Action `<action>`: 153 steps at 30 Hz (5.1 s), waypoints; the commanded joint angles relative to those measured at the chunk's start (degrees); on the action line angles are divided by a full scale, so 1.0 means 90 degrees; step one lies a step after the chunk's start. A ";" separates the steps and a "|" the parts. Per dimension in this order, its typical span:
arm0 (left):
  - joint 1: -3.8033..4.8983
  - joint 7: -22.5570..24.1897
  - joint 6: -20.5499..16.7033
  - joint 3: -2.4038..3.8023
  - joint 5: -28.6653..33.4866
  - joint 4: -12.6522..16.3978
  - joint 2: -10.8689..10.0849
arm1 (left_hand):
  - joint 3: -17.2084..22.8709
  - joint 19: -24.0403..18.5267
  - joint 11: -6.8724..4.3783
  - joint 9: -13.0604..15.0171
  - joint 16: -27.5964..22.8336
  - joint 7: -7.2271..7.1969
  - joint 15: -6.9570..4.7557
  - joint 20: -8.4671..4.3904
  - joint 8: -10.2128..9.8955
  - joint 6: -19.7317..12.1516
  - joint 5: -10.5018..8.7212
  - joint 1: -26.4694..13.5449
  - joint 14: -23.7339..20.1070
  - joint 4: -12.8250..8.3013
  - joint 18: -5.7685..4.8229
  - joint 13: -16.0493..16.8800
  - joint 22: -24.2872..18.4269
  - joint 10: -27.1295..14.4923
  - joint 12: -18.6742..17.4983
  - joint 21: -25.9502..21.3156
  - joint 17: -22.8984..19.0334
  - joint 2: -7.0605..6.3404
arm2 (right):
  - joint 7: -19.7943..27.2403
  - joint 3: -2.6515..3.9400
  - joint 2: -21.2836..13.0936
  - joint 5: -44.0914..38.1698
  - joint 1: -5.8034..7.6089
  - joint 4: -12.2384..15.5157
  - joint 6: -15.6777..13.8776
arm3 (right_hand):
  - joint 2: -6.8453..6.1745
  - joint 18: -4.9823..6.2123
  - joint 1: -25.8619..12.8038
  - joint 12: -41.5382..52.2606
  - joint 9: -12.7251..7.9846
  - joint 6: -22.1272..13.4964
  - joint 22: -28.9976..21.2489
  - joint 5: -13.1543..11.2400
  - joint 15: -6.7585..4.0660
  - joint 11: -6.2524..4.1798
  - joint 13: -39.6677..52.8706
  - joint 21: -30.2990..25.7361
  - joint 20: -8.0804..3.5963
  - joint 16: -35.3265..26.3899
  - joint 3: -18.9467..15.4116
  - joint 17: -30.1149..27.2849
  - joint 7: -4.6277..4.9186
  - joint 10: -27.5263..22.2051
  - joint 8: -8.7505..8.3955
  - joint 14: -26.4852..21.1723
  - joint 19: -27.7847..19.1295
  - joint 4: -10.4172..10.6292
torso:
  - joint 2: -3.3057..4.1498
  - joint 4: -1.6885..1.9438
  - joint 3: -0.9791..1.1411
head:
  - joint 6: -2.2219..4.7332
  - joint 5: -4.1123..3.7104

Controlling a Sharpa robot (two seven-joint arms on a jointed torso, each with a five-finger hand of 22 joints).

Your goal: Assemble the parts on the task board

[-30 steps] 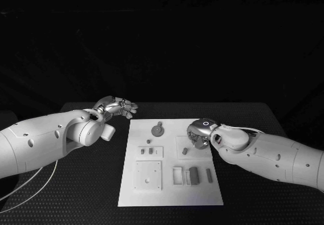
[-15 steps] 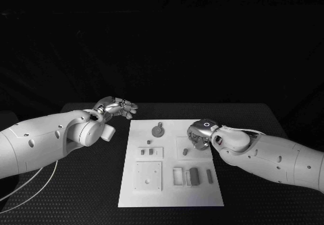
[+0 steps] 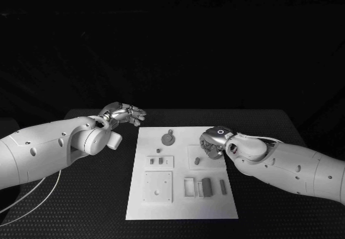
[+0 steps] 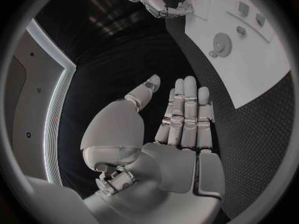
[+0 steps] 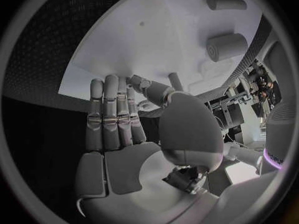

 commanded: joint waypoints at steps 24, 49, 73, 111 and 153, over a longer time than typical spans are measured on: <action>0.0016 0.0025 0.0120 0.0004 0.0037 -0.0066 0.0021 | -0.0068 0.0041 0.0001 -0.0001 -0.0059 0.0031 0.0003 -0.0076 0.0028 -0.0093 0.0014 -0.0073 0.0054 0.0008 -0.0051 0.0009 -0.0003 -0.0089 0.0046 -0.0048 0.0029 -0.0017 | 0.0092 0.0214 -0.0196 0.0206 0.0108 0.0250 0.0297 | -0.0011 0.0100 -0.0082 0.0012 0.0015 0.0043 0.0013 -0.0011 -0.0007 0.0003 0.0020 0.0049 -0.0028 0.0022 0.0048 0.0052 -0.0004 0.0060 0.0028 0.0066 0.0064 0.0015 | 0.0000 0.0001 0.0000 | 0.0011 -0.0009; 0.0018 0.0020 0.0086 0.0005 0.0082 -0.0101 0.0021 | -0.0076 0.0049 0.0005 -0.0004 -0.0081 0.0041 0.0003 -0.0077 0.0021 -0.0118 0.0014 -0.0081 0.0062 0.0011 -0.0049 0.0011 0.0000 -0.0109 0.0058 -0.0062 0.0045 -0.0026 | 0.0448 0.0464 -0.0395 0.1148 0.0204 0.1640 -0.0081 | 0.0001 0.0100 -0.0092 0.0002 0.0030 0.0038 0.0024 -0.0008 -0.0012 0.0001 0.0032 0.0061 -0.0041 0.0008 0.0051 0.0084 -0.0002 0.0069 0.0023 0.0074 0.0089 0.0028 | 0.0003 0.0013 -0.0011 | 0.0031 0.0039; 0.0035 0.0055 0.0111 0.0009 0.0162 -0.0188 0.0166 | -0.0084 0.0056 0.0005 -0.0004 -0.0103 0.0046 0.0005 -0.0074 0.0022 -0.0129 0.0014 -0.0105 0.0067 0.0031 -0.0052 0.0016 0.0003 -0.0115 0.0077 -0.0076 0.0062 -0.0016 | 0.0419 0.0070 0.0570 0.0473 -0.0449 0.1552 -0.0160 | 0.0016 0.0100 -0.0092 -0.0009 0.0039 0.0032 0.0030 -0.0006 -0.0012 0.0002 0.0040 0.0064 -0.0047 -0.0008 0.0048 0.0103 0.0000 0.0069 0.0016 0.0078 0.0096 0.0027 | 0.0003 0.0020 -0.0022 | -0.0054 0.0439; 0.0041 0.0036 0.0147 0.0009 0.0163 -0.0160 0.0173 | -0.0094 0.0063 0.0006 -0.0004 -0.0128 0.0050 0.0005 -0.0075 0.0023 -0.0143 0.0014 -0.0124 0.0073 0.0039 -0.0051 0.0018 0.0009 -0.0133 0.0094 -0.0090 0.0083 -0.0015 | 0.0338 0.0020 0.0877 0.0328 -0.0670 0.1123 0.0049 | 0.0033 0.0100 -0.0099 -0.0023 0.0057 0.0029 0.0041 -0.0007 -0.0012 0.0002 0.0052 0.0064 -0.0050 -0.0031 0.0040 0.0134 0.0002 0.0075 0.0010 0.0085 0.0093 0.0013 | -0.0002 0.0007 -0.0023 | -0.0194 0.0552; 0.0050 0.0018 0.0158 0.0008 0.0163 -0.0141 0.0155 | -0.0098 0.0066 0.0010 -0.0005 -0.0153 0.0055 0.0006 -0.0074 0.0023 -0.0158 0.0014 -0.0125 0.0076 0.0035 -0.0050 0.0020 0.0016 -0.0153 0.0109 -0.0105 0.0104 -0.0017 | 0.0303 -0.0024 0.0925 0.0385 -0.0669 0.1068 0.0179 | 0.0063 0.0100 -0.0121 -0.0041 0.0079 0.0024 0.0055 -0.0006 -0.0013 0.0001 0.0069 0.0064 -0.0051 -0.0060 0.0019 0.0176 0.0003 0.0085 0.0001 0.0096 0.0093 -0.0012 | -0.0001 0.0002 -0.0019 | -0.0278 0.0577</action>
